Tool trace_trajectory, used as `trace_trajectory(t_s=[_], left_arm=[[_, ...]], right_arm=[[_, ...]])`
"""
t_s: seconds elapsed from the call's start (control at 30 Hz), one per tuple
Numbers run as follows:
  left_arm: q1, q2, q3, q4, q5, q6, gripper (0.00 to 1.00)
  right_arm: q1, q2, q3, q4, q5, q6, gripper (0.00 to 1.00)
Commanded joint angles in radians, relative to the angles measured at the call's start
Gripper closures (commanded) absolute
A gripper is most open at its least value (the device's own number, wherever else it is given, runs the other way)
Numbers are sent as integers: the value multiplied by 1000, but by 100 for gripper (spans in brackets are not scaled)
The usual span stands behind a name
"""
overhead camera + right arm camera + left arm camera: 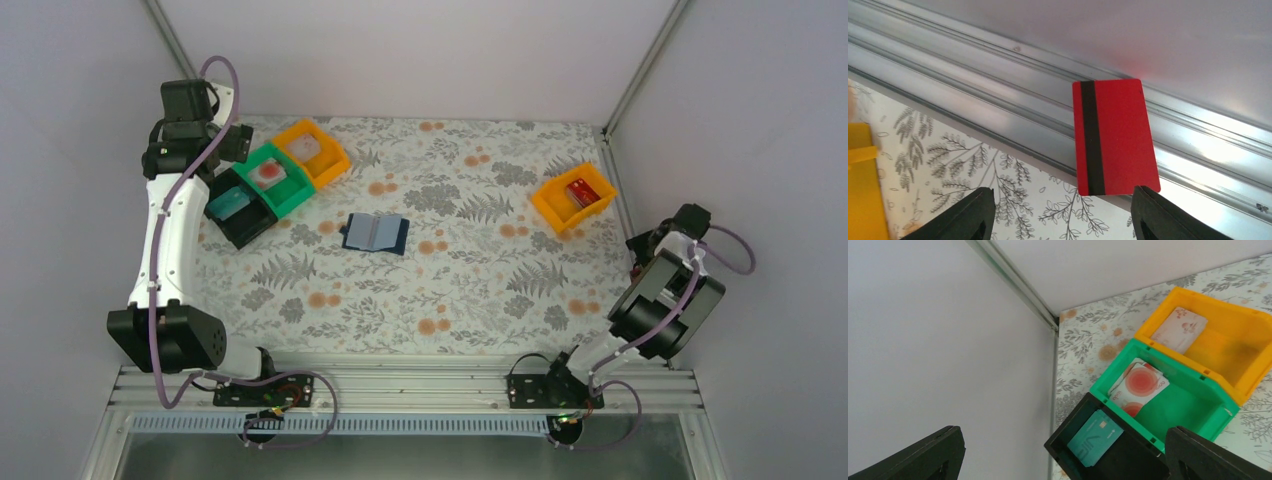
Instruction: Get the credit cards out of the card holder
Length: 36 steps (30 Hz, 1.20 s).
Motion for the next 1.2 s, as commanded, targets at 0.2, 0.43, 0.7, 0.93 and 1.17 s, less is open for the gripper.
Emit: trace_trajectory(t_s=[0.2,0.43,0.7,0.93,1.17], left_arm=[[6,-25,-8,-26,56,21,0],[6,-29,-21,-29,54,25,0],[5,-23,-28,-30,54,30,0],[6,-23,-30,-34,54,33,0],[5,-22,-33,-37,55,32,0]], right_arm=[[-6,21,17,8,34,0,2],[-11,194,122,-59,52,-6,1],[-14,220,136,-84,128,-7,1],[-58,229,131,-72,105,-7,1],[-83,219,84,-16,95,-31,1]])
